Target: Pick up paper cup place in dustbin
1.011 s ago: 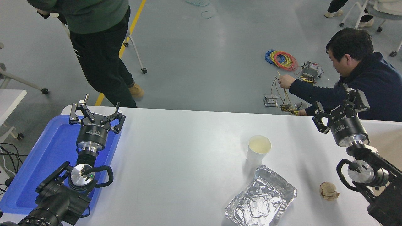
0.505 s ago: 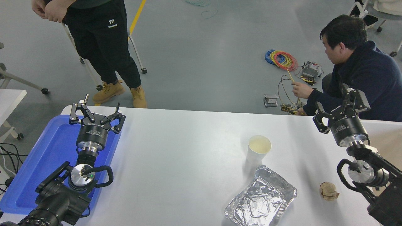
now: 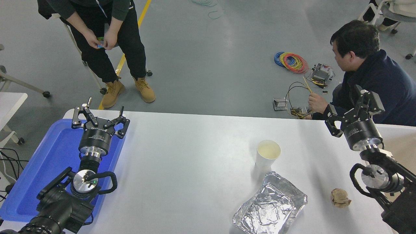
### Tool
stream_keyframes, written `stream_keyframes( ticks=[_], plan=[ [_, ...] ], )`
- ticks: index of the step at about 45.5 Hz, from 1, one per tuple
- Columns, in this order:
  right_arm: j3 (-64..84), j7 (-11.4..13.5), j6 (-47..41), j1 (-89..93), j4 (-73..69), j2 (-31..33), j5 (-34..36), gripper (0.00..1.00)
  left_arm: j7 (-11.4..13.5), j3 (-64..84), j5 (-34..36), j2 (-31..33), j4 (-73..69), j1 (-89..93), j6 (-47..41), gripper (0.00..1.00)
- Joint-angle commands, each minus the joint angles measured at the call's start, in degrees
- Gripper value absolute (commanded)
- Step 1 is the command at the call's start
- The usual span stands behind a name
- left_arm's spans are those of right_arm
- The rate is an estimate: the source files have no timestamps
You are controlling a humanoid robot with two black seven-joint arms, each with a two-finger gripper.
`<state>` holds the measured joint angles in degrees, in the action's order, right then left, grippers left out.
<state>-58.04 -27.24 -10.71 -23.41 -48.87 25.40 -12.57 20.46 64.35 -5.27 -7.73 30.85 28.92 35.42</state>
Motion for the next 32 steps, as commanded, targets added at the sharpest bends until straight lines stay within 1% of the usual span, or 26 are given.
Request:
stream_keyframes(
  ticks=[1, 32],
  plan=[
    [0.12, 0.00, 0.07, 0.03, 0.79, -0.09, 0.00, 1.00, 0.02, -0.01, 0.00, -0.01, 0.00, 0.00, 0.00, 1.00],
    [1.53, 0.00, -0.46, -0.76, 1.23, -0.70, 0.00, 1.00, 0.02, -0.01, 0.00, -0.01, 0.00, 0.00, 0.00, 1.00]
  ],
)
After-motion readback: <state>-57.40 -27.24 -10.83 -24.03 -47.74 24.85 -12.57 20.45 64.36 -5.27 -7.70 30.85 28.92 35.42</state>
